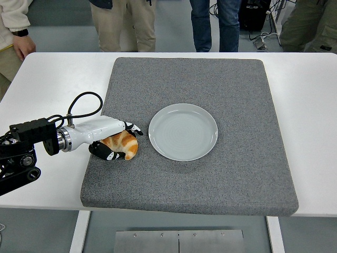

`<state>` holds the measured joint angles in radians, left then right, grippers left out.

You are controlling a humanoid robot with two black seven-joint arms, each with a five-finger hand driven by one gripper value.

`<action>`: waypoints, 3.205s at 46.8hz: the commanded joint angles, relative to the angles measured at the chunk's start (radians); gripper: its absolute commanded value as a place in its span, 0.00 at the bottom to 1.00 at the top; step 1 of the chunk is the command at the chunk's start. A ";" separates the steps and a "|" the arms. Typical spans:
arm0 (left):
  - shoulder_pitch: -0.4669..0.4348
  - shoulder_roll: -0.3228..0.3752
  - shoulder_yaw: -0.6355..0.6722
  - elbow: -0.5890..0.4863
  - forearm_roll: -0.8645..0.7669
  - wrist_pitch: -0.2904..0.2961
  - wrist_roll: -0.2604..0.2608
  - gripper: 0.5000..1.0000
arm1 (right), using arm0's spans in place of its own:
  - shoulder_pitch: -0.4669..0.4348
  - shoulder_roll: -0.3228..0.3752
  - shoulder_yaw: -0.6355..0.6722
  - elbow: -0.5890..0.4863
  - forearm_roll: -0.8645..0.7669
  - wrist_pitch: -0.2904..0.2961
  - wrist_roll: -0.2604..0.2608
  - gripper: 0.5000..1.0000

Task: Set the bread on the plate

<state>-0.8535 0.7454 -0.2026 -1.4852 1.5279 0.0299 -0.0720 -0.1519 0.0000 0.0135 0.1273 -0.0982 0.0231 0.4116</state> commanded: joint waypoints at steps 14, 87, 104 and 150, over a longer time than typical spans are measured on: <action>-0.002 0.008 0.002 0.006 0.024 0.019 -0.047 0.00 | 0.000 0.000 0.000 0.000 0.000 0.000 0.000 1.00; -0.616 0.058 -0.011 0.046 -0.144 -0.156 -0.104 0.00 | 0.000 0.000 0.000 0.000 0.000 0.000 0.000 1.00; -0.683 -0.034 -0.001 0.059 -0.155 -0.185 -0.100 0.00 | 0.000 0.000 0.000 0.000 0.000 0.000 0.001 1.00; -0.679 -0.445 0.037 0.338 -0.143 -0.166 -0.109 0.00 | -0.002 0.000 0.000 0.000 0.000 0.000 0.000 1.00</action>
<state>-1.5400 0.3125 -0.1816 -1.1490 1.3846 -0.1427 -0.1789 -0.1520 0.0000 0.0136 0.1273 -0.0982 0.0230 0.4118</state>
